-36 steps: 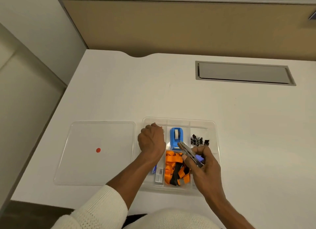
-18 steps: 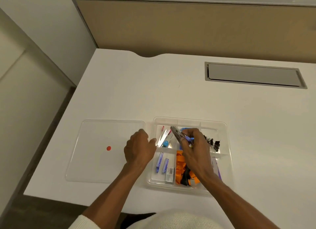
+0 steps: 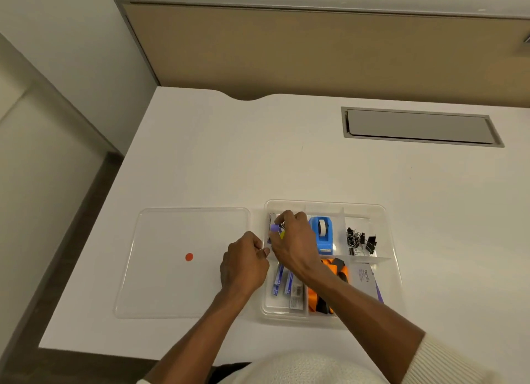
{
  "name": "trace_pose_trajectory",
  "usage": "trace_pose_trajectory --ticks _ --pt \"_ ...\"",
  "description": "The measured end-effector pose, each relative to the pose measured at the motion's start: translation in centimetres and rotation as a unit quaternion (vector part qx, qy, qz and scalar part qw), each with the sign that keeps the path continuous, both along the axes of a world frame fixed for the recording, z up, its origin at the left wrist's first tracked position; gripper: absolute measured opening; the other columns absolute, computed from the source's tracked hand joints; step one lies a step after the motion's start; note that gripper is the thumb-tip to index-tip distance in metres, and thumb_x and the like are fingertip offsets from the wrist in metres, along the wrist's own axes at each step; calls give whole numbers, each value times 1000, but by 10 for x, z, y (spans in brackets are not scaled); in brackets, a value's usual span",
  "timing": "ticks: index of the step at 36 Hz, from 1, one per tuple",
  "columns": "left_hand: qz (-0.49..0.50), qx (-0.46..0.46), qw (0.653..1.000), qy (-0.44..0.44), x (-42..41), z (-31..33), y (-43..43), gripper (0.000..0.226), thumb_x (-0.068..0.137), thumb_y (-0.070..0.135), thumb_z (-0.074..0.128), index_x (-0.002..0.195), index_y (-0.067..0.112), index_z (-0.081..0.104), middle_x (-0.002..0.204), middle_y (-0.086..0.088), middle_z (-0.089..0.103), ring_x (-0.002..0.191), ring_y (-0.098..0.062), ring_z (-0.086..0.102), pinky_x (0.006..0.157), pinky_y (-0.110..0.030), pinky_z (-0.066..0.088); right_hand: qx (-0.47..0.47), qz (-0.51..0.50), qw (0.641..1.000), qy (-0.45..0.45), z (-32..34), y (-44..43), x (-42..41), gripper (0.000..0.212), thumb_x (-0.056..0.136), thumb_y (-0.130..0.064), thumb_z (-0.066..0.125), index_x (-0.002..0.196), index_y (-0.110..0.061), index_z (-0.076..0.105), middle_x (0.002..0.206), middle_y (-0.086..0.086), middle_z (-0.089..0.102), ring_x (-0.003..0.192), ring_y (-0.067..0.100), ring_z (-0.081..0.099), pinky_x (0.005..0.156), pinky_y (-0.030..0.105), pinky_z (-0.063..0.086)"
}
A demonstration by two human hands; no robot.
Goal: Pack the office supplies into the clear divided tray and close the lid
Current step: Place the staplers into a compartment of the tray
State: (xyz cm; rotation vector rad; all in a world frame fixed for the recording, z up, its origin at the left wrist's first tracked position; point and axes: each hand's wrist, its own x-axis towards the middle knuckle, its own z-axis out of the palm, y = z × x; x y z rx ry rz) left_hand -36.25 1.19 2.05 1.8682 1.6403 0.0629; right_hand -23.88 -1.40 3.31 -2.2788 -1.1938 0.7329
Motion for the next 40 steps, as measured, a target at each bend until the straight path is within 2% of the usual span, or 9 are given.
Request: trace_pose_trajectory --ticks 4,6,9,12,16,22,31,37,40 --pt "2 -2 1000 2 1 -3 0 21 93 34 73 93 27 53 83 9 61 69 -11 58 58 -18 39 -12 -14 1000 2 4 -6 7 24 93 -20 70 117 -15 70 126 9 59 103 23 64 80 24 49" --pt "1 -6 1000 1 1 -5 1 22 92 34 74 94 28 52 85 9 59 70 -11 58 62 -18 41 6 -21 999 -32 6 -10 11 23 94 -14 69 117 -12 72 123 10 60 106 24 64 88 28 53" --pt "-1 -8 1000 -1 0 -8 1 22 92 33 74 94 28 53 85 9 60 68 -11 57 57 -16 38 46 14 994 -102 5 -16 13 31 92 -1 66 122 -4 71 120 14 59 107 26 60 86 29 55" --pt "-2 -7 1000 3 1 -9 2 22 92 31 74 93 27 53 84 8 60 67 -11 57 59 -18 41 29 62 988 -139 1 -18 11 33 88 2 67 121 0 68 131 21 54 117 34 56 84 33 55" --pt "-3 -4 1000 -5 -1 -8 1 21 93 31 74 95 27 53 86 8 62 72 -12 60 66 -21 45 3 118 979 -165 -2 -20 11 45 91 -1 67 135 -4 59 146 19 47 124 32 56 86 33 58" --pt "-1 -3 1000 -17 -5 -6 -2 19 96 38 70 95 25 56 89 4 68 75 -13 62 68 -23 47 -33 165 946 -276 3 -36 16 29 87 0 60 112 -7 73 122 11 66 114 29 56 95 41 51" --pt "7 -2 1000 -12 -5 -2 -4 23 96 41 68 103 19 64 95 1 72 80 -15 66 71 -23 50 -73 206 930 -297 13 -40 23 20 89 -5 57 101 -6 72 103 10 68 107 29 51 94 43 48" --pt "48 7 997 -63 -23 3 2 24 90 45 74 89 23 67 80 9 69 71 -11 64 62 -20 46 -52 187 944 -268 23 -40 20 23 93 -8 56 107 -10 73 107 5 69 103 22 53 91 36 50" --pt "94 39 992 -76 -46 5 13 25 91 44 75 80 23 66 72 14 65 67 -8 63 57 -19 45 -20 173 952 -250 33 -41 12 21 92 -6 61 106 -11 75 103 4 69 97 22 55 80 34 53"
